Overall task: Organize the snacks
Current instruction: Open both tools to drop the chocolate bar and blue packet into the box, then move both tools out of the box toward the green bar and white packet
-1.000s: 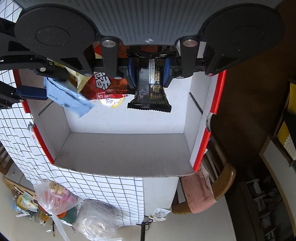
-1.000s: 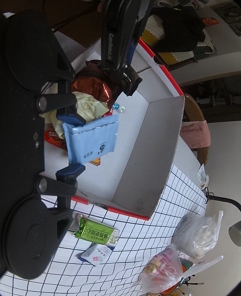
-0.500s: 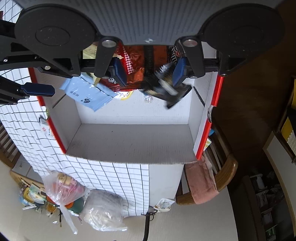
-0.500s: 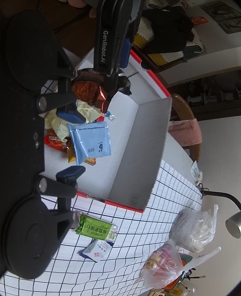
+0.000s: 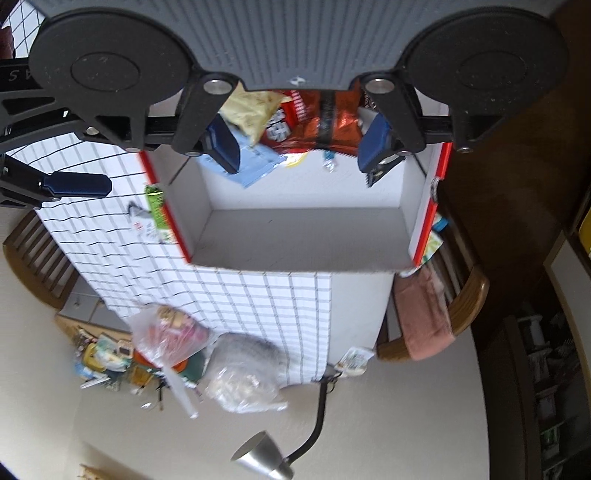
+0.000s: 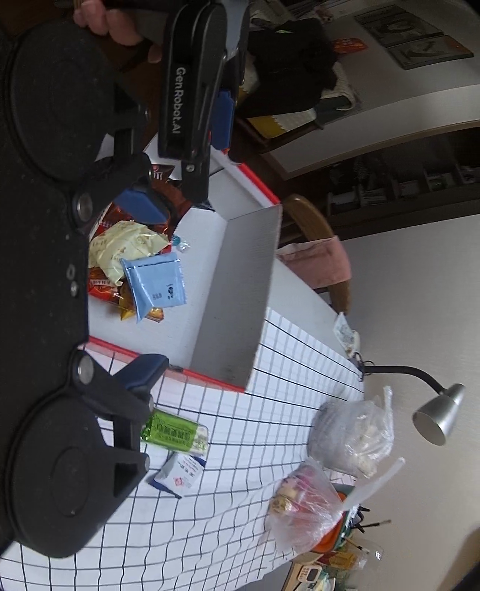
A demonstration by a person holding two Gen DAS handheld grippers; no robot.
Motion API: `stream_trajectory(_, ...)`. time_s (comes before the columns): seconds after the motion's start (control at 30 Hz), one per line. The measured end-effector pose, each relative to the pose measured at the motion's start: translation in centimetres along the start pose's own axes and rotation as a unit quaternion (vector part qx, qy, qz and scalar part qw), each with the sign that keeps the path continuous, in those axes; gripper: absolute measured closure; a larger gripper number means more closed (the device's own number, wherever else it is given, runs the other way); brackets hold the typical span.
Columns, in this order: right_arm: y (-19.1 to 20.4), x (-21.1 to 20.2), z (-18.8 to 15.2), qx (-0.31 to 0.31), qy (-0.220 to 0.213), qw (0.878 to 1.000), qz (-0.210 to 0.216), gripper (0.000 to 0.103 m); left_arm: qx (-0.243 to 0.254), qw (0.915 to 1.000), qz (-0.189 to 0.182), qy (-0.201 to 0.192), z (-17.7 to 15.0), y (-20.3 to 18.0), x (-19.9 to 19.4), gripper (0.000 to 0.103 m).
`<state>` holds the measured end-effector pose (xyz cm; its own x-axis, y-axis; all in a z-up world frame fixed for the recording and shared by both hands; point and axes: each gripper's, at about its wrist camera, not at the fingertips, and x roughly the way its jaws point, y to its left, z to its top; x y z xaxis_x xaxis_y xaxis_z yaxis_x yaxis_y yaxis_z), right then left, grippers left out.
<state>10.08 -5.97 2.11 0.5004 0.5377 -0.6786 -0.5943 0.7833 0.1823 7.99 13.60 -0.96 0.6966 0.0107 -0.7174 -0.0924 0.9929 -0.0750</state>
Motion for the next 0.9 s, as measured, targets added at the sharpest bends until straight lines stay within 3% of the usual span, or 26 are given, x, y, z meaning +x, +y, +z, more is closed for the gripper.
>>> stream_trajectory(0.13, -1.4, -2.0, -0.2, 0.01, -0.017, 1.0, -0.008, 0.02, 0.013, 0.9996, -0.021, -0.013, 0.3, -1.8, -0.9, 0.03)
stream_trajectory(0.3, -3.9, -4.1, -0.7, 0.026, -0.033, 0.999, -0.017, 0.017, 0.027, 0.9981, -0.046, -0.031, 0.7, -4.6, -1.8, 0.022)
stream_trajectory(0.4, -5.3, -5.4, -1.2, 0.03, -0.053, 0.998, -0.022, 0.002, 0.03, 0.9972, -0.058, -0.037, 0.8, -6.4, -1.9, 0.021)
stream_trajectory(0.53, -7.5, -6.2, -1.6, 0.031, -0.054, 0.998, -0.024, 0.001, 0.022, 0.9969, -0.058, -0.049, 0.9, -8.5, -1.6, 0.019)
stream_trajectory(0.9, -15.2, -6.7, -2.5, 0.004, -0.02, 0.999, -0.027, 0.001, 0.019, 0.998, -0.056, -0.021, 1.5, -15.0, 1.8, 0.019)
